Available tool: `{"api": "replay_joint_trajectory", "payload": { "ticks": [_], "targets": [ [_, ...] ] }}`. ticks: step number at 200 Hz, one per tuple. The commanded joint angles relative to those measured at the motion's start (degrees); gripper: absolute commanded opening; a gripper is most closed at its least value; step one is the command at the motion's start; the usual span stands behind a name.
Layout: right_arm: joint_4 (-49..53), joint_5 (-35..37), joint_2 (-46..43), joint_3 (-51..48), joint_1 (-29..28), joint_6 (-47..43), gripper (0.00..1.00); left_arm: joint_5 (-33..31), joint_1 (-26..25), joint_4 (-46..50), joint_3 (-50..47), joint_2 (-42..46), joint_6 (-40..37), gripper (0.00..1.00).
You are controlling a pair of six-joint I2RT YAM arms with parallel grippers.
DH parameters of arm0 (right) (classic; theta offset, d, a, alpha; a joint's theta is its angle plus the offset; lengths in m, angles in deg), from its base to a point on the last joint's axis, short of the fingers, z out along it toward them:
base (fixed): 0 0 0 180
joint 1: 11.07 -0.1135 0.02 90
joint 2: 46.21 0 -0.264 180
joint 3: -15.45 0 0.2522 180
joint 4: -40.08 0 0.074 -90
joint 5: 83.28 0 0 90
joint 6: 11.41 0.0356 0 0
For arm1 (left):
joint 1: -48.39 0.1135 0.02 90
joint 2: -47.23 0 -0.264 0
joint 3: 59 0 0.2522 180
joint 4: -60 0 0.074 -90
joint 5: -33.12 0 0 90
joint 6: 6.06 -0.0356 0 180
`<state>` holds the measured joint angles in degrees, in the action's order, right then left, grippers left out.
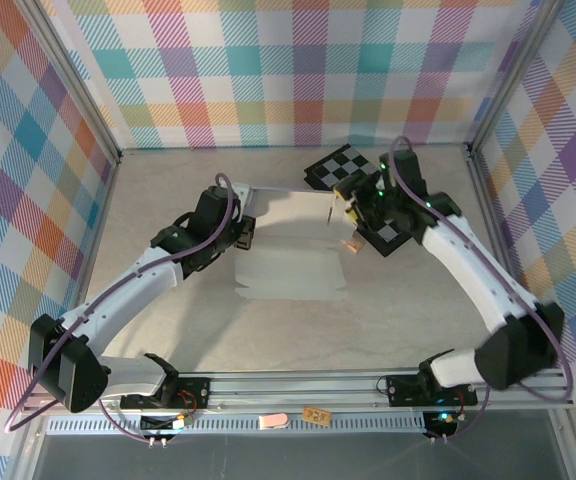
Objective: Fold the paper box
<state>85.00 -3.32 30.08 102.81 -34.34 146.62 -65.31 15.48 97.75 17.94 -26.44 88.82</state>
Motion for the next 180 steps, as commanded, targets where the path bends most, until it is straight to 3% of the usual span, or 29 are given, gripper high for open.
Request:
{"api": "replay_joint_trajectory", "payload": {
  "ticks": [1,29,106,180],
  "targets": [
    [5.42,1.88,-6.12,-6.80,-0.28,-11.19,0.50,1.10,0.30,0.09,2.69,-0.43,-0.91,0.00],
    [2.08,-1.00,-8.75,-15.78,-0.64,-12.76,0.50,1.93,0.39,0.45,3.85,-1.41,-1.30,0.00],
    [-4.45,-1.04,3.04,-12.30,-0.91,-15.19,0.51,3.08,0.39,0.29,4.67,-2.53,-0.94,0.00],
    [-9.44,-1.82,5.85,-12.96,-1.51,-11.62,0.36,3.43,0.39,0.38,4.45,-2.22,-0.84,0.00]
  ]
}}
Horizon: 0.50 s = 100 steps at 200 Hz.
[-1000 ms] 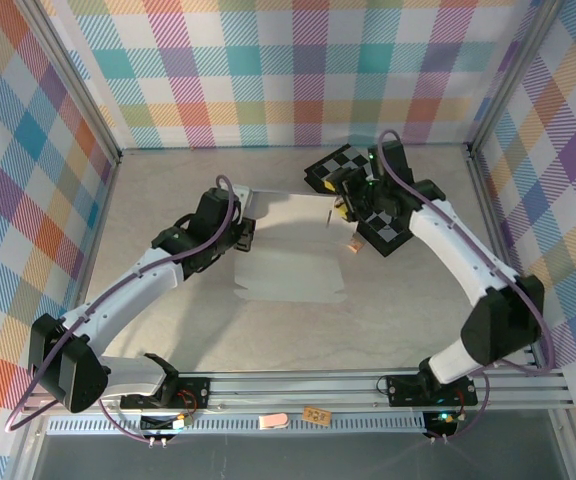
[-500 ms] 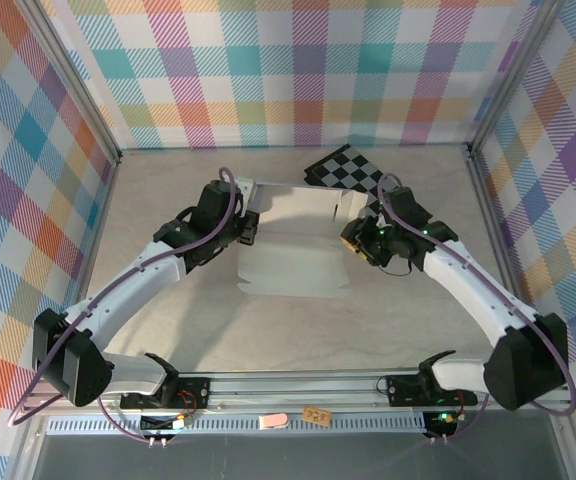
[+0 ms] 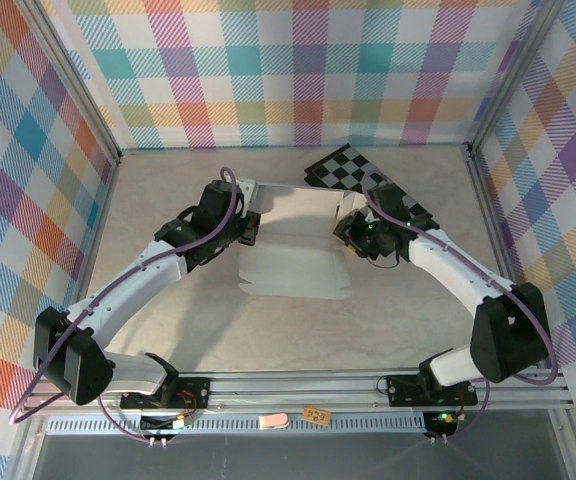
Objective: Fold the paper box
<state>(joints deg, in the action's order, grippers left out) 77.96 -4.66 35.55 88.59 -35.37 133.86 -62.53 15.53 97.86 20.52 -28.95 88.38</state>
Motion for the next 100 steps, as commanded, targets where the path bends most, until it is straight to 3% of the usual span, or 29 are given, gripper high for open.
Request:
{"api": "replay_joint_trajectory", "payload": {
  "ticks": [1,38,100],
  "targets": [
    [-2.45,-0.49,0.36,1.27,-0.49,1.19,0.36,0.65,0.34,0.26,1.85,0.31,-0.41,0.00],
    [-2.61,-1.11,0.59,2.38,-0.58,2.85,0.29,0.75,0.34,0.43,1.96,0.29,-0.38,0.00],
    [-2.78,-2.86,3.33,5.74,-2.35,4.15,0.28,0.85,0.34,0.08,2.01,0.22,0.43,0.00]
  ]
}}
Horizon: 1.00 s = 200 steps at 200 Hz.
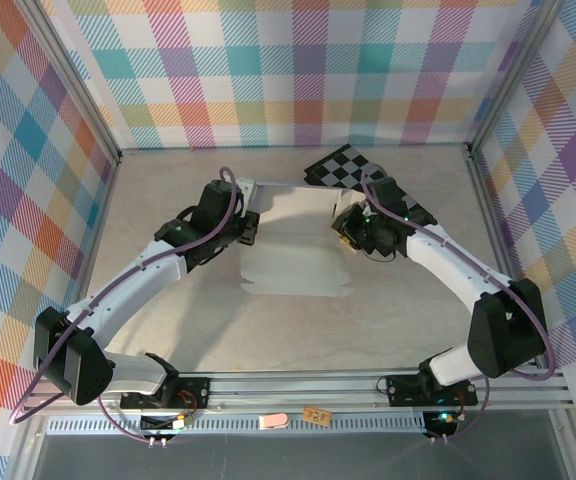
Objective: Fold the paper box
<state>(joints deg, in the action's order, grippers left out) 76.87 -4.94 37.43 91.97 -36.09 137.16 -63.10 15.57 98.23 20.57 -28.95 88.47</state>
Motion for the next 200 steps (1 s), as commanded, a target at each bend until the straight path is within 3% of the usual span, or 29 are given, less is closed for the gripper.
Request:
{"api": "replay_joint_trajectory", "payload": {
  "ticks": [1,165,200],
  "targets": [
    [-1.72,-2.58,1.54,2.40,-1.71,0.85,0.28,1.35,0.30,-0.30,1.96,0.23,0.36,0.00],
    [-5.74,-0.22,6.89,4.29,-7.67,3.15,0.32,1.81,0.30,-1.12,1.52,1.56,3.19,0.00],
    [-5.15,-0.03,7.24,4.47,-8.34,4.58,0.37,1.57,0.39,-1.17,1.23,2.07,3.68,0.00]
  ]
}}
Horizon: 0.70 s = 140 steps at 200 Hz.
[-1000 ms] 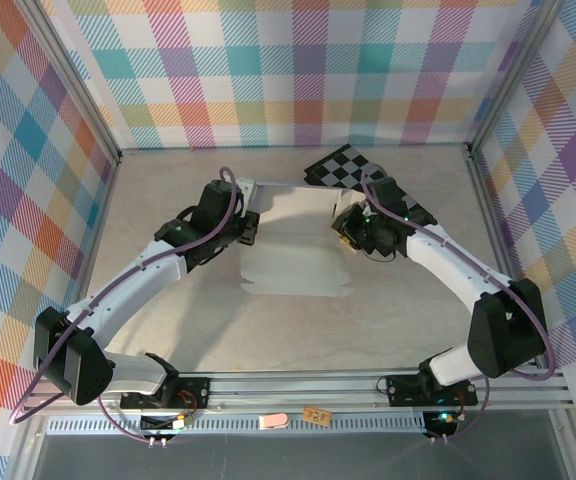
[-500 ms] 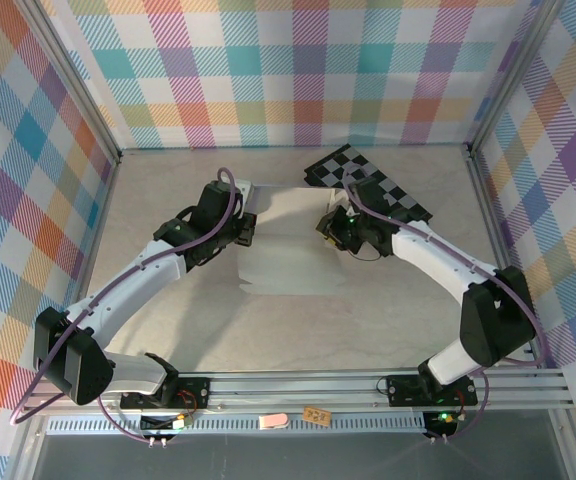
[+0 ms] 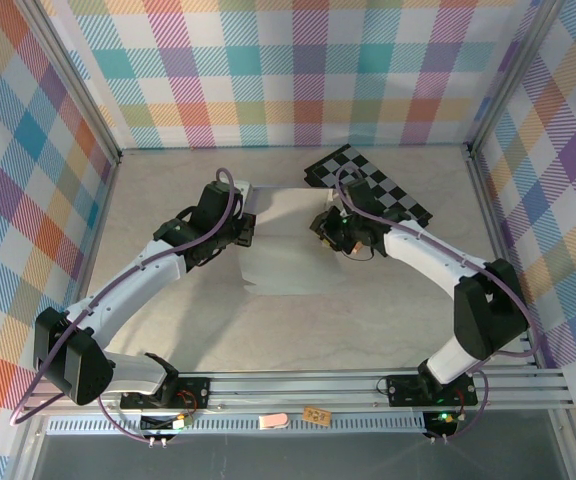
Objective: Fold the paper box
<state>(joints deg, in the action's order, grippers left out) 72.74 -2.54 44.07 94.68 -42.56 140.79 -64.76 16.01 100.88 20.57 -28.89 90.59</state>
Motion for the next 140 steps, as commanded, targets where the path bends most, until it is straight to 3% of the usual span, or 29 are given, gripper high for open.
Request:
{"api": "replay_joint_trajectory", "payload": {
  "ticks": [1,22,47,76,100,121,140],
  "targets": [
    [-0.99,-2.43,0.55,1.81,-1.89,1.02,0.37,3.23,-0.01,-3.78,1.20,2.01,1.58,0.00],
    [0.97,-2.17,-0.37,3.42,-1.94,-0.62,0.42,3.22,0.04,-3.46,1.19,1.72,1.69,0.00],
    [7.72,-2.74,-3.26,9.41,-0.13,-9.75,0.50,4.74,1.46,-2.26,2.15,1.00,1.56,0.00],
    [9.48,-22.74,-5.79,16.61,10.45,-18.63,0.59,15.90,9.44,-0.44,5.20,-2.48,3.95,0.00],
    [9.41,-38.05,-6.15,22.92,21.25,-21.02,0.63,26.85,14.04,1.21,10.04,-7.79,3.95,0.00],
    [4.92,-44.13,-4.70,24.34,28.04,-17.64,0.65,33.08,16.38,3.17,14.08,-12.34,3.54,0.00],
    [-1.77,-46.77,-1.38,22.37,31.05,-11.92,0.58,38.28,18.79,0.91,15.05,-14.26,5.61,0.00]
  ]
}}
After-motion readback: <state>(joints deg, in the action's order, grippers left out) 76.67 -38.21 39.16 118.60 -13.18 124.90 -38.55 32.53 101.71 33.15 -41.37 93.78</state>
